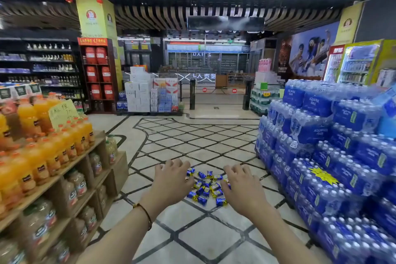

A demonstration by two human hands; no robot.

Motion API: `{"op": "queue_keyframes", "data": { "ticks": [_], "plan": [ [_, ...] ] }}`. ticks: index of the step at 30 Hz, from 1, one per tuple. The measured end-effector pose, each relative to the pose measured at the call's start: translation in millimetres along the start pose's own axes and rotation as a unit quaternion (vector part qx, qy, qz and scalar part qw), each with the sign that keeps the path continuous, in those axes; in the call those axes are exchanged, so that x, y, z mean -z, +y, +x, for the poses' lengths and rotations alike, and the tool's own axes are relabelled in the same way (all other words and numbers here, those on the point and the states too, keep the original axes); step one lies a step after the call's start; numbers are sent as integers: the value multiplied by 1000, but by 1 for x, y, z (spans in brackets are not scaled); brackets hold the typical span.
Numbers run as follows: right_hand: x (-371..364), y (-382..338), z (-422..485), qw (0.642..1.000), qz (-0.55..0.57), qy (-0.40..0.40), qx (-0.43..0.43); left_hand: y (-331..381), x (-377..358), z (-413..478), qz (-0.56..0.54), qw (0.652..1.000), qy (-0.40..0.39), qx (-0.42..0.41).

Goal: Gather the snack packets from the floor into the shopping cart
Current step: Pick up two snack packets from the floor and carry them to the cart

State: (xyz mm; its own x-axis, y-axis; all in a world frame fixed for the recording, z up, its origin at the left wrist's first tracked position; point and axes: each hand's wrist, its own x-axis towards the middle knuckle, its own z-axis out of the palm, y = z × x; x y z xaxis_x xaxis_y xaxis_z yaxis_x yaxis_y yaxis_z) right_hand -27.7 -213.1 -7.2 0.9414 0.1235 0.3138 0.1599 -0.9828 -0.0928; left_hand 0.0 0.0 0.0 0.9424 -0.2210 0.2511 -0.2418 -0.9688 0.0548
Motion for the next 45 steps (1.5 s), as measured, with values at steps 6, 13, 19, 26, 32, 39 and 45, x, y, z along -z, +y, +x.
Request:
{"op": "queue_keyframes", "data": {
  "ticks": [6,13,19,26,32,39,45],
  "plan": [
    [-60,1,105,999,-11,-30,-19,-49,-51,97,-6,1000,-20,-8],
    [-108,1,214,999,3,-37,-39,-101,-90,210,-26,998,-48,-10],
    [-162,41,302,998,11,-54,-31,-105,-152,325,-72,992,-99,-33],
    [-245,128,442,995,5,-95,-40,-84,-233,485,-68,989,-116,-56],
    [-284,192,581,995,7,-99,-30,-58,-263,629,-65,991,-100,-60],
    [-345,227,713,992,24,-122,-12,-108,-312,756,-50,992,-104,-42],
    [-454,249,810,984,6,-180,-9,-144,-424,846,-50,978,-190,-72]
  ]
}}
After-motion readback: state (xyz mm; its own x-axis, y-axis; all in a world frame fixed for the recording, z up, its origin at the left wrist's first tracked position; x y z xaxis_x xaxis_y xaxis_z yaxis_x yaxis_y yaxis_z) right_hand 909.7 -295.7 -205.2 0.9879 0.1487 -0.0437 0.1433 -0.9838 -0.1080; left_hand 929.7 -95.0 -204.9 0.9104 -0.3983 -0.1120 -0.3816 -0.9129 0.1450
